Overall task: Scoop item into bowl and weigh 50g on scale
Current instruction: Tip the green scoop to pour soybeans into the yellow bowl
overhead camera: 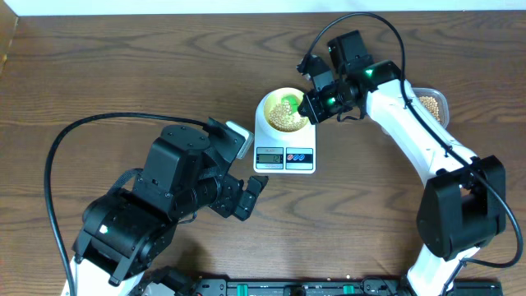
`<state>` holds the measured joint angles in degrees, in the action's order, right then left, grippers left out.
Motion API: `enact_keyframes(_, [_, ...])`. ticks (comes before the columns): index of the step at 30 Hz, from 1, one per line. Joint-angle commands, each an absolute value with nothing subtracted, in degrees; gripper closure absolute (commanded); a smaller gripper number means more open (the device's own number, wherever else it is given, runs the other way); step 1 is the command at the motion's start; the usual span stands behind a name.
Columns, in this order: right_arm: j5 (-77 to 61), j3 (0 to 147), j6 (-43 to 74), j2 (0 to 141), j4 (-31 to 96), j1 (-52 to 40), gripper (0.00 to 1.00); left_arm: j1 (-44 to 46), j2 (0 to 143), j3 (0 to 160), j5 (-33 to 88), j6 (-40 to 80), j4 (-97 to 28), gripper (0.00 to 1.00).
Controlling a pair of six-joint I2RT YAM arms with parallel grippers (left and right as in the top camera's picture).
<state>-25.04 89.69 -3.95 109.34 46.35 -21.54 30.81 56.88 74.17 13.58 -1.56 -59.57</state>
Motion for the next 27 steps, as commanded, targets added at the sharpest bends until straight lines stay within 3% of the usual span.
enact_keyframes(1, [-19.1, 93.1, -8.4, 109.5, 48.0, -23.8, 0.99, 30.7, 56.9, 74.5, 13.2, -2.3, -59.5, 0.01])
enact_keyframes(21, [13.4, 100.8, -15.5, 109.5, 56.2, -36.5, 0.99, 30.7, 56.9, 74.5, 13.2, -2.3, -59.5, 0.01])
enact_keyframes(27, [13.2, 101.0, -15.2, 109.4, 56.7, -37.0, 0.99, 30.7, 56.9, 74.5, 13.2, -2.3, -59.5, 0.01])
